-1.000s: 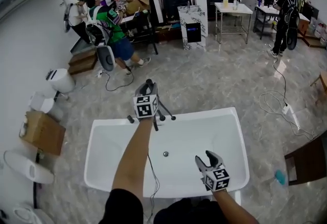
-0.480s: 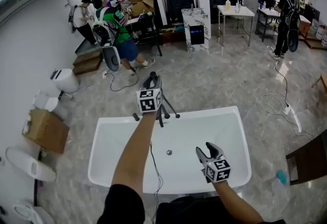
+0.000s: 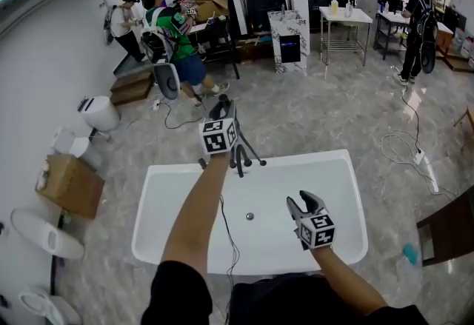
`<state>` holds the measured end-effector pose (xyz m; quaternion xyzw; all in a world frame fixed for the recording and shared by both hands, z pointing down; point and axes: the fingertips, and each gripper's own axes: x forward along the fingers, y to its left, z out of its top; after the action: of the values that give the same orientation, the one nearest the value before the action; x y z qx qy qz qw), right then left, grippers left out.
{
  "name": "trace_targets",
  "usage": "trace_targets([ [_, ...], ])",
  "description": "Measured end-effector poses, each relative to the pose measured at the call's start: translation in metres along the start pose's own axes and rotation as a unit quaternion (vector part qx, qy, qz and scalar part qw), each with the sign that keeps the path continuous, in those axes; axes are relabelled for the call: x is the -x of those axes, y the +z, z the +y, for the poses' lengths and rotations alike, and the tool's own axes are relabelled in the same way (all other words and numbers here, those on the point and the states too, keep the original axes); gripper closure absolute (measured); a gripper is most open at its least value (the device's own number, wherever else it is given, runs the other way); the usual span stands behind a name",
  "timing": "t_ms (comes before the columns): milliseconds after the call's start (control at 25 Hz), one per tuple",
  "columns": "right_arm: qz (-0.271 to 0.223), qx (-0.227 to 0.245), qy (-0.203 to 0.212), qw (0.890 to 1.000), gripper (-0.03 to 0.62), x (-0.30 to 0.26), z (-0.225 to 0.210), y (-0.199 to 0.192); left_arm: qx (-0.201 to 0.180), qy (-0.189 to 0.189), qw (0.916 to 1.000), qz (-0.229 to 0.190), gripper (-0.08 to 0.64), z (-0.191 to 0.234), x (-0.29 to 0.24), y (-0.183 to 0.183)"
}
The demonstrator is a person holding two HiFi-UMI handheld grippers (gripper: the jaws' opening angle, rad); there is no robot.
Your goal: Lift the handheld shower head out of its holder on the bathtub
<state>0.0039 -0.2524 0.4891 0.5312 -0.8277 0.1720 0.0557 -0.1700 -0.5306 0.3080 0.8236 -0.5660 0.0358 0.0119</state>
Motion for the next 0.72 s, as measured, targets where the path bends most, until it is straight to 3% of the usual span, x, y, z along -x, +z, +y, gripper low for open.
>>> trace_targets([
  [240, -0.018, -0.005, 0.027, 0.999, 0.459, -0.005, 0.012, 0.011, -0.009, -0.012, 0.9999, 0.003, 0.428, -0.009, 0.006, -0.006],
  [480, -0.028, 0.023, 0.033, 0.999, 0.548, -0.005, 0.018, 0.023, -0.025, -0.025, 0.9994, 0.002, 0.428, -0.027, 0.006, -0.012],
  [720, -0.030, 0.035, 0.021, 0.999, 0.571, -0.007, 0.012, 0.030, -0.031, -0.033, 0.9989, 0.005, 0.428, -0.032, 0.005, -0.022],
])
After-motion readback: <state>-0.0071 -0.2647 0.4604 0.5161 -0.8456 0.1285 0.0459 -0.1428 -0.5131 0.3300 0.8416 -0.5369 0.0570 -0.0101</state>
